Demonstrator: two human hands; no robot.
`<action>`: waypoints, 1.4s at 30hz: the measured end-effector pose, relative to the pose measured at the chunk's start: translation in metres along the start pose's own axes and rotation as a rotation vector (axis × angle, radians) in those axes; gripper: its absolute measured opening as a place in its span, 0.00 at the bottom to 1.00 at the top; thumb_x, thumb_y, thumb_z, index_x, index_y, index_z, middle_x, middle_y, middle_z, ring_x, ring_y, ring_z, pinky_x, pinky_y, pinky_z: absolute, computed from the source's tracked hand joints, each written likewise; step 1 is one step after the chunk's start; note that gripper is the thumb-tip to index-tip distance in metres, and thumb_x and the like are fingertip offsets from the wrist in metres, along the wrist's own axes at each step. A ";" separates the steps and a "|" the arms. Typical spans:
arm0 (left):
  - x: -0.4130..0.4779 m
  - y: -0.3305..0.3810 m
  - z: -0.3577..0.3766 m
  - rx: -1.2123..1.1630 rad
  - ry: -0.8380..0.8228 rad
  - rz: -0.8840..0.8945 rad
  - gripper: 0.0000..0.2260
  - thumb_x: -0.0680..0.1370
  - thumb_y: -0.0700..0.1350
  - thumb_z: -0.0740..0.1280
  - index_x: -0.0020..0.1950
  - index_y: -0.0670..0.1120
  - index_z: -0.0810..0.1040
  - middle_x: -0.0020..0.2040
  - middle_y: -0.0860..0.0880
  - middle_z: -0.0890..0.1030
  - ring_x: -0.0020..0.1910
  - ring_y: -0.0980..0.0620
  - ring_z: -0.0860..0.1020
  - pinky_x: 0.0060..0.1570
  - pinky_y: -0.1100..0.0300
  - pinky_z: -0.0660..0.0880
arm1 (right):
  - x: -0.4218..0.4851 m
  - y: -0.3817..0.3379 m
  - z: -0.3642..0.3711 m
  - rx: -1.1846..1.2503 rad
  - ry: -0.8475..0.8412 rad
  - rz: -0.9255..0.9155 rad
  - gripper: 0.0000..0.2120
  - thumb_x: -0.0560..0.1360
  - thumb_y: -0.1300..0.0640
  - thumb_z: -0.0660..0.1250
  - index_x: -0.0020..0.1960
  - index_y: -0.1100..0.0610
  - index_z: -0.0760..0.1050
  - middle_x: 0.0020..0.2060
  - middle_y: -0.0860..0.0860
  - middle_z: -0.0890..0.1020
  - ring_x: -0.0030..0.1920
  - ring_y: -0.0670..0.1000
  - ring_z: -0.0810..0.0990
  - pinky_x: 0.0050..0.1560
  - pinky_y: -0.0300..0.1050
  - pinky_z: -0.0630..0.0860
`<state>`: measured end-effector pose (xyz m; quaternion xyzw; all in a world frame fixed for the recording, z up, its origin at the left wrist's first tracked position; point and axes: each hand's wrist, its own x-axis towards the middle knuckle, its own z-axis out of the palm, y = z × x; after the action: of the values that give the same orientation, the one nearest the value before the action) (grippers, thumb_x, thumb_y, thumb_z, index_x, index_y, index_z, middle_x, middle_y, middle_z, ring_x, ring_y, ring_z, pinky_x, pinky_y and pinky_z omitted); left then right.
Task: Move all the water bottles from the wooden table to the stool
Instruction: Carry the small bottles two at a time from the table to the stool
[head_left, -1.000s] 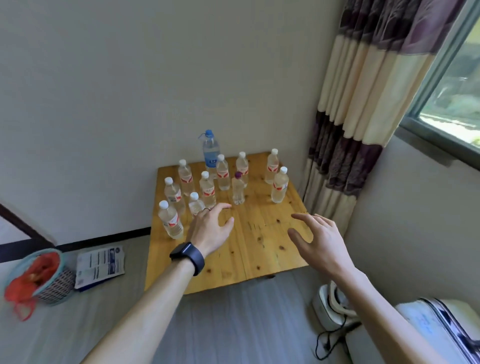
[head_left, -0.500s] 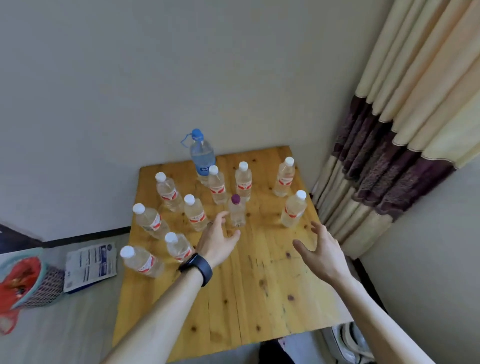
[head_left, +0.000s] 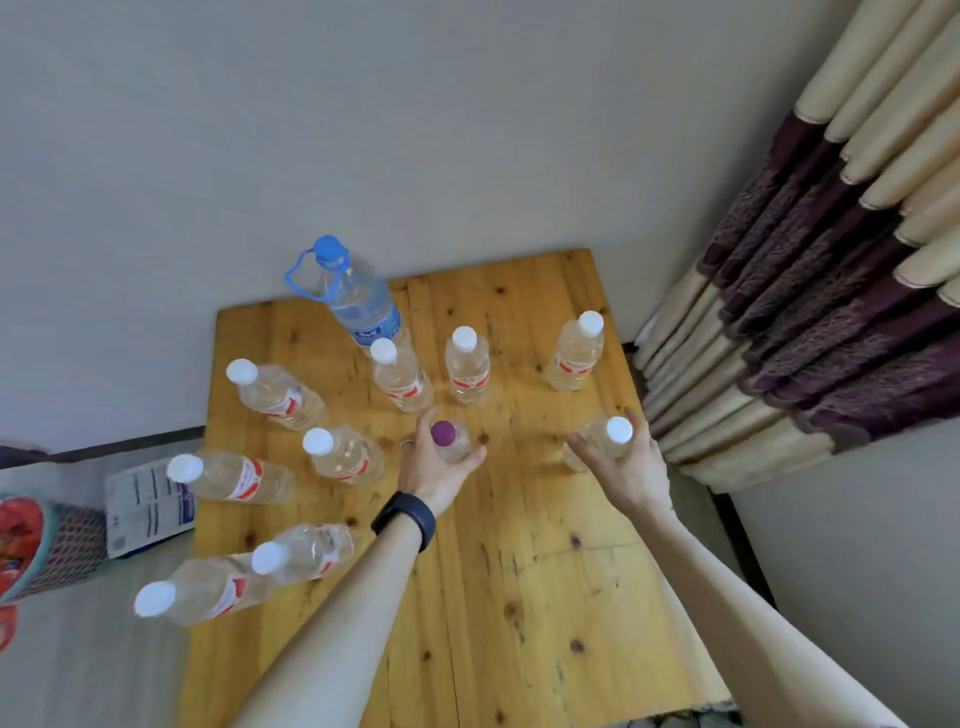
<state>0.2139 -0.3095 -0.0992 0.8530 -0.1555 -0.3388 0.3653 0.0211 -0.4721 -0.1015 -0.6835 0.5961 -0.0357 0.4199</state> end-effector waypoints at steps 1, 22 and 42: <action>0.007 0.000 0.004 -0.022 0.019 -0.020 0.37 0.70 0.59 0.77 0.74 0.56 0.63 0.64 0.51 0.71 0.60 0.52 0.72 0.56 0.59 0.68 | 0.001 -0.001 0.003 0.030 -0.004 0.015 0.55 0.59 0.19 0.65 0.76 0.48 0.58 0.71 0.55 0.71 0.70 0.58 0.70 0.66 0.59 0.72; -0.058 -0.047 0.016 0.174 -0.160 0.048 0.17 0.72 0.63 0.72 0.53 0.60 0.71 0.48 0.58 0.79 0.43 0.58 0.78 0.37 0.59 0.77 | -0.069 0.030 0.020 -0.167 -0.209 -0.176 0.29 0.65 0.50 0.74 0.61 0.44 0.64 0.48 0.45 0.80 0.42 0.49 0.79 0.35 0.38 0.70; -0.080 -0.072 0.015 0.357 -0.371 0.234 0.23 0.70 0.50 0.75 0.57 0.68 0.70 0.53 0.56 0.78 0.50 0.50 0.79 0.46 0.53 0.81 | -0.137 0.074 0.049 -0.049 -0.185 -0.164 0.34 0.64 0.43 0.77 0.65 0.43 0.65 0.56 0.44 0.80 0.54 0.52 0.80 0.52 0.49 0.78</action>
<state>0.1469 -0.2273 -0.1221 0.8035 -0.3742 -0.4121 0.2111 -0.0496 -0.3255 -0.1173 -0.7402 0.4978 0.0078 0.4518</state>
